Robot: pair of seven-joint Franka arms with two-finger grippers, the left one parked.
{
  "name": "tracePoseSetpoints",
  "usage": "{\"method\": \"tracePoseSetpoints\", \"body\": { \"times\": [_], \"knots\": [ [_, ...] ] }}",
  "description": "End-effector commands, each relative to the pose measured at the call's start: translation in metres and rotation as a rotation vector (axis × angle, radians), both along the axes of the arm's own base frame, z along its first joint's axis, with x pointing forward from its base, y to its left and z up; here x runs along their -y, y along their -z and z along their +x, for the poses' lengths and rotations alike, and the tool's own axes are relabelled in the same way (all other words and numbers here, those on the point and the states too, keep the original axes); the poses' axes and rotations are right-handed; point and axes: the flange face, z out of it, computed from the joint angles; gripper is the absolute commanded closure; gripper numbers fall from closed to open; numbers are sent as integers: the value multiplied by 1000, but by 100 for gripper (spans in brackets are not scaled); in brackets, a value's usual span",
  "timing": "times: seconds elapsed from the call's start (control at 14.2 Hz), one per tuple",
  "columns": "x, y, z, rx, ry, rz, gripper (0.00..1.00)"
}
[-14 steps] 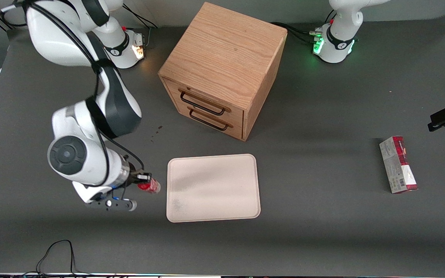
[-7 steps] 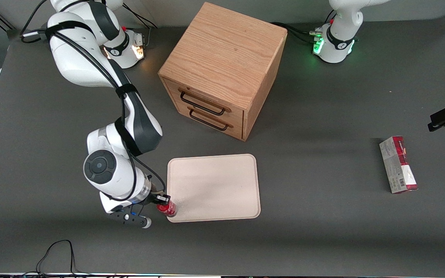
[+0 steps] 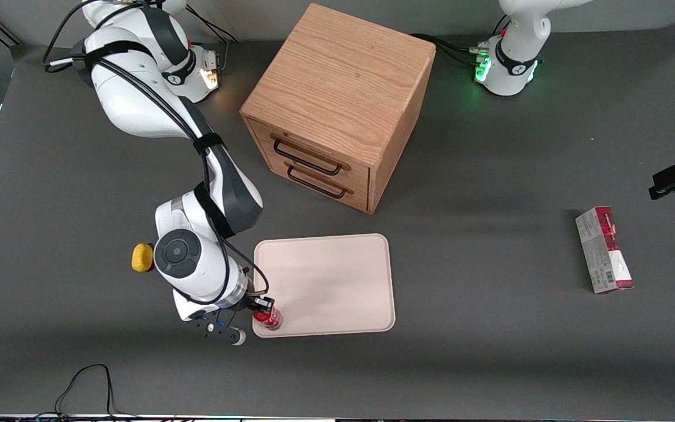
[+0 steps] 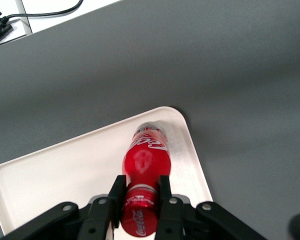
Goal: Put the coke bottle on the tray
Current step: 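Lower the bottle onto the tray's edge and open the right gripper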
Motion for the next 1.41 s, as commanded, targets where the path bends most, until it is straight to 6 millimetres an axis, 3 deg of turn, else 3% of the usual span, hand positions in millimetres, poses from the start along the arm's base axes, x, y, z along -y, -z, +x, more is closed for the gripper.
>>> {"method": "tracePoseSetpoints", "body": {
  "times": [0.0, 0.21, 0.28, 0.35, 0.84, 1.06, 1.2, 1.34],
  "knots": [
    [-10, 0, 0, 11, 54, 3, 100],
    [-9, 4, -1, 1, 70, -1, 97],
    [-8, 4, 0, 2, 72, 0, 56],
    [-7, 4, 1, 4, 71, -4, 2],
    [-4, 5, 1, 3, 78, -10, 0],
    [4, -13, 3, 13, 82, 1, 0],
    [24, -23, 0, -61, 81, -29, 0],
    [35, -50, -19, -153, -15, -70, 0]
  ]
}}
